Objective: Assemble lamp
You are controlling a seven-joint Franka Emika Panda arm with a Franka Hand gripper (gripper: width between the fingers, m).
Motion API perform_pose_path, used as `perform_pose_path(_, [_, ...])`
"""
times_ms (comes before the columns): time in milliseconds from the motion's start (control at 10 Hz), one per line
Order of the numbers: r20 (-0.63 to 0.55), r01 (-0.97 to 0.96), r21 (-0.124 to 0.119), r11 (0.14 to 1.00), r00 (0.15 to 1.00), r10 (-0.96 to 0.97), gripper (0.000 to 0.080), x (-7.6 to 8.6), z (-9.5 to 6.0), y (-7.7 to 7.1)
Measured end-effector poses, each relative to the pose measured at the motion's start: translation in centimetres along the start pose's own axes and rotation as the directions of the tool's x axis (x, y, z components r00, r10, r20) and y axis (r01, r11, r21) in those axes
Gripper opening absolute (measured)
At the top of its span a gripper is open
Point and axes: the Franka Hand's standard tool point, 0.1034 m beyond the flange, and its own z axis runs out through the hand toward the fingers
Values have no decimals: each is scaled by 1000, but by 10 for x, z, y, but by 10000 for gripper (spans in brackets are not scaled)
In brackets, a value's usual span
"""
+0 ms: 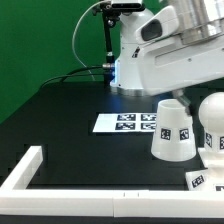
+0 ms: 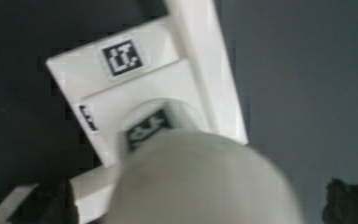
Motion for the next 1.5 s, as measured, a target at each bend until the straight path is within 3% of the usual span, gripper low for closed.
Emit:
perform_pose_path(200, [4,53,-8,999,999,-53,699,0,-1,0])
perform_pose_path(300, [29,184,-66,981,983,-182,699,3,-5,3])
perform_pose_path(500, [65,371,-115,921,928,-366,699,12,-8,-1])
perform_pose_path(600, [70,382,-111,917,924,-376,699,9,-5,-8])
perform_pose_path(1100, [70,380,-109,919,925,-374,699,9,-5,-9])
perform_pose_path(1200, [99,410,-124,903,911,-400,699,9,-5,-8])
perform_pose_path(1500, [107,397,-109,911,916,-387,699,19,-2,-13])
